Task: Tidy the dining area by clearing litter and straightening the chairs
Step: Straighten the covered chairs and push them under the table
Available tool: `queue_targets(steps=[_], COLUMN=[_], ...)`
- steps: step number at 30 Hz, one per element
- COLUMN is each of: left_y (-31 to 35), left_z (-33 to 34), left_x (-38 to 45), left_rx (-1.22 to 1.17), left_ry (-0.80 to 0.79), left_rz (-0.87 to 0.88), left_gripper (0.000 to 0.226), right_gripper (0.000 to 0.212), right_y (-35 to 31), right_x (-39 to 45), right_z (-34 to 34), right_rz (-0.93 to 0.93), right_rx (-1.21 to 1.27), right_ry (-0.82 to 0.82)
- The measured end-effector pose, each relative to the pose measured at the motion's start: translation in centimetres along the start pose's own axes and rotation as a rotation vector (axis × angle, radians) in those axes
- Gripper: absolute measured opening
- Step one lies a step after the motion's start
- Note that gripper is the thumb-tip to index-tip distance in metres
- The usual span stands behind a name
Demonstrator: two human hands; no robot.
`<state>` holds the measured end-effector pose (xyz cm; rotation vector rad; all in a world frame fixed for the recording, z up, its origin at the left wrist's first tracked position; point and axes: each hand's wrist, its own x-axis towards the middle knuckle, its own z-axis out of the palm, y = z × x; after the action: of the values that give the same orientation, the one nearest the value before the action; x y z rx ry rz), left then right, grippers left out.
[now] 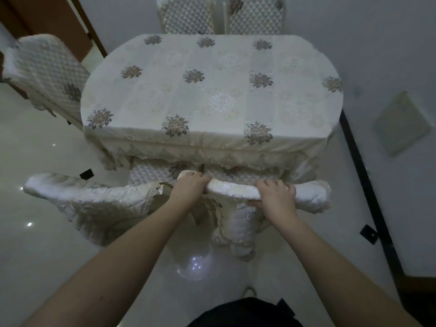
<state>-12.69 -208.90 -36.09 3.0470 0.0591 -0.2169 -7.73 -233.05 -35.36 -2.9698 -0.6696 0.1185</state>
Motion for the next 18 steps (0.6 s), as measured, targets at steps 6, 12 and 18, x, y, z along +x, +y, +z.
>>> queue_targets(steps=[6,12,18], left_y=[0.2,-1.2,-10.7], left_z=[-0.3,0.3,-1.0], left_x=[0.3,-3.9,-10.0], left_rx=[0.027,0.000,0.018], left_ry=[-0.041,0.044,0.286], left_rz=[-0.019,-0.061,-0.007], left_gripper=[0.033,0.068,0.064], right_gripper=[0.053,0.067,0.085], right_y=[0.4,-0.1,-7.5], right_x=[0.5,0.9,0.2], right_z=[-0.2,-1.2,-1.7], right_rz=[-0.016,0.047,-0.032], right_rx=[0.008,-0.007,0.101], right_ry=[-0.020,-0.175,-0.110])
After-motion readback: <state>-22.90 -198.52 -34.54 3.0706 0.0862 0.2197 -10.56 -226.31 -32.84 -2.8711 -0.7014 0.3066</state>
